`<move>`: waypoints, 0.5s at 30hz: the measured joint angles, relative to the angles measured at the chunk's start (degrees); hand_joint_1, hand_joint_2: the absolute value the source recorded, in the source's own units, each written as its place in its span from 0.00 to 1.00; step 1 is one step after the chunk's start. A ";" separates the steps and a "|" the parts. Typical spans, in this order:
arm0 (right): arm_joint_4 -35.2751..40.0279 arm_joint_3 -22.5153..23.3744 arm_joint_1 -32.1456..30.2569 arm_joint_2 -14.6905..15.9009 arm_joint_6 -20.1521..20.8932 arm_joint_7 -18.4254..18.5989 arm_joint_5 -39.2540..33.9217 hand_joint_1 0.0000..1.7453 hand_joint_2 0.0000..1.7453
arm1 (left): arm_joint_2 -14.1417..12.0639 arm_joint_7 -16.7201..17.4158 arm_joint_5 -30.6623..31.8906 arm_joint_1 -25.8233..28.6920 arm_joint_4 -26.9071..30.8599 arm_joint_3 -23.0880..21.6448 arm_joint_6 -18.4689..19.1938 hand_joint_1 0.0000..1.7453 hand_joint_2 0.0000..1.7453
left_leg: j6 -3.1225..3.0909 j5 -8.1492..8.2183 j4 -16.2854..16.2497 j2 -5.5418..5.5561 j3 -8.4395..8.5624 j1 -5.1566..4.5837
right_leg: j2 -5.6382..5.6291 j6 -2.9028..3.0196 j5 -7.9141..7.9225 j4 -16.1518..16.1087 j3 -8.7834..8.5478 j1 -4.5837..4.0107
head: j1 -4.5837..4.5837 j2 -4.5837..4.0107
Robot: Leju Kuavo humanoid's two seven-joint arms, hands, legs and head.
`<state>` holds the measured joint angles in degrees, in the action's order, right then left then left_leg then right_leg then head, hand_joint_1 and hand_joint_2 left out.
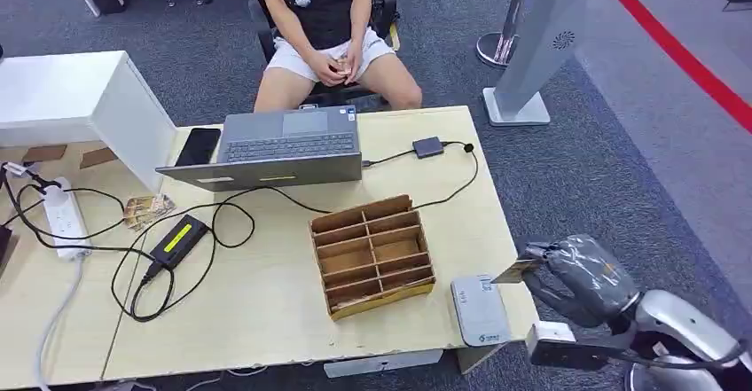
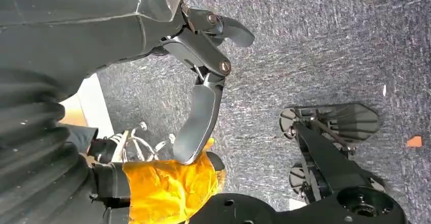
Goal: Pass the card to the sensor for recognition and then transmit it.
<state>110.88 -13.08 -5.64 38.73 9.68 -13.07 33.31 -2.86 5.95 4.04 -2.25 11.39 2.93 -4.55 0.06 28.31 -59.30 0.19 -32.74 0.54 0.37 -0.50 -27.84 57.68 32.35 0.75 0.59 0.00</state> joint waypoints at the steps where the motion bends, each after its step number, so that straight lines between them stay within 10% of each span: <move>1: -0.48 -1.18 0.45 0.06 0.28 0.31 0.22 1.00 1.00 | 0.00 0.04 0.11 0.00 0.00 0.00 0.00 0.00 1.00 | 0.00 0.00 0.00 0.02 -0.02 0.00 | 0.03 0.00 0.00 0.00 0.00 0.00 | 0.00 0.00; 15: -10.60 -19.55 13.59 0.04 -2.58 10.12 9.66 1.00 1.00 | 0.09 1.20 1.51 -0.29 0.00 0.00 0.09 0.00 1.00 | 0.01 -0.01 0.00 -0.07 0.02 0.01 | -0.06 0.01 0.01 0.02 0.01 -0.01 | -0.02 0.00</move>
<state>100.28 -32.63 7.95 38.78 7.11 -2.95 42.97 -2.78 7.15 5.55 -2.54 11.39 2.93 -4.46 0.07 28.30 -59.29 0.12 -32.72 0.55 0.31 -0.48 -27.84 57.70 32.36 0.74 0.57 0.00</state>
